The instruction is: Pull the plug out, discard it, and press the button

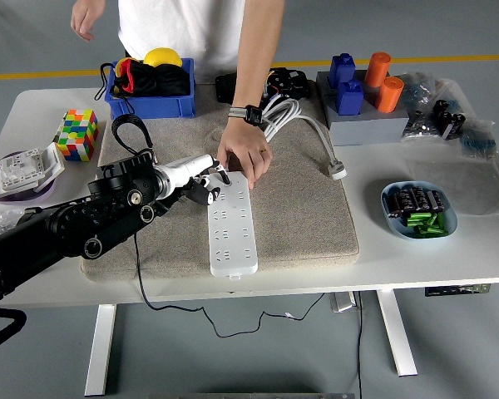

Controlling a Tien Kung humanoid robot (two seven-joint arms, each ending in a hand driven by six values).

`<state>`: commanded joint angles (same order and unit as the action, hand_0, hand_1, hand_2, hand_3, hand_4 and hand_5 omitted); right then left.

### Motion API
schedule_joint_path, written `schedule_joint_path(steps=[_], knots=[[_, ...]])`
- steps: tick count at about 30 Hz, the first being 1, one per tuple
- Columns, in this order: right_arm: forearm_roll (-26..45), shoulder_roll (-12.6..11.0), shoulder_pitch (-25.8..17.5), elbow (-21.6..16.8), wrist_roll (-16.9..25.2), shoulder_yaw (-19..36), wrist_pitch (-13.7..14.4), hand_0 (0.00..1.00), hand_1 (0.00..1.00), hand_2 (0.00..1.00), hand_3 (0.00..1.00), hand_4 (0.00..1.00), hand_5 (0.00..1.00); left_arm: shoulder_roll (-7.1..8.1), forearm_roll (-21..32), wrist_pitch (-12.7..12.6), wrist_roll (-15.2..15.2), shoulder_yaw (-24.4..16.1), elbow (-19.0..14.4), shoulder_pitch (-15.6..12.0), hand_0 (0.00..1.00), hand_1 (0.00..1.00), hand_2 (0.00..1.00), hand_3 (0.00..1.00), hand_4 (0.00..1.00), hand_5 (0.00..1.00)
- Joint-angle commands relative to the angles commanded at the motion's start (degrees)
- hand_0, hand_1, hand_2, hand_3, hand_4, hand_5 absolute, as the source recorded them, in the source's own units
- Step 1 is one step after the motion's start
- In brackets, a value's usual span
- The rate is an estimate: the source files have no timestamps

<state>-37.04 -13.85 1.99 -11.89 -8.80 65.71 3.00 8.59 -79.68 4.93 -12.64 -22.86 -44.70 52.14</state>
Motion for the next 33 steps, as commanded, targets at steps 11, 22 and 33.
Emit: schedule_joint_path(steps=[11, 22, 33], knots=[[0.05, 0.03, 0.00, -0.01, 0.08, 0.05, 0.11, 0.757, 0.668, 0.655, 0.621, 0.668, 0.505, 0.19, -0.12, -0.03, 0.06, -0.18, -0.17, 0.10, 0.039, 0.002, 0.080, 0.672, 0.409, 0.002], [-0.01, 0.06, -0.04, -0.01, 0.06, 0.18, 0.14, 0.757, 0.668, 0.655, 0.621, 0.668, 0.505, 1.14, -2.41, -0.03, 0.14, -4.63, -3.64, -0.19, 0.038, 0.002, 0.080, 0.670, 0.407, 0.002], [-0.30, 0.34, -0.32, 0.06, 0.01, 0.76, 0.00, 0.757, 0.668, 0.655, 0.621, 0.668, 0.505, 4.95, -8.16, -3.49, 5.97, -19.65, -9.83, -7.27, 0.080, 0.004, 0.142, 0.668, 0.435, 0.002]])
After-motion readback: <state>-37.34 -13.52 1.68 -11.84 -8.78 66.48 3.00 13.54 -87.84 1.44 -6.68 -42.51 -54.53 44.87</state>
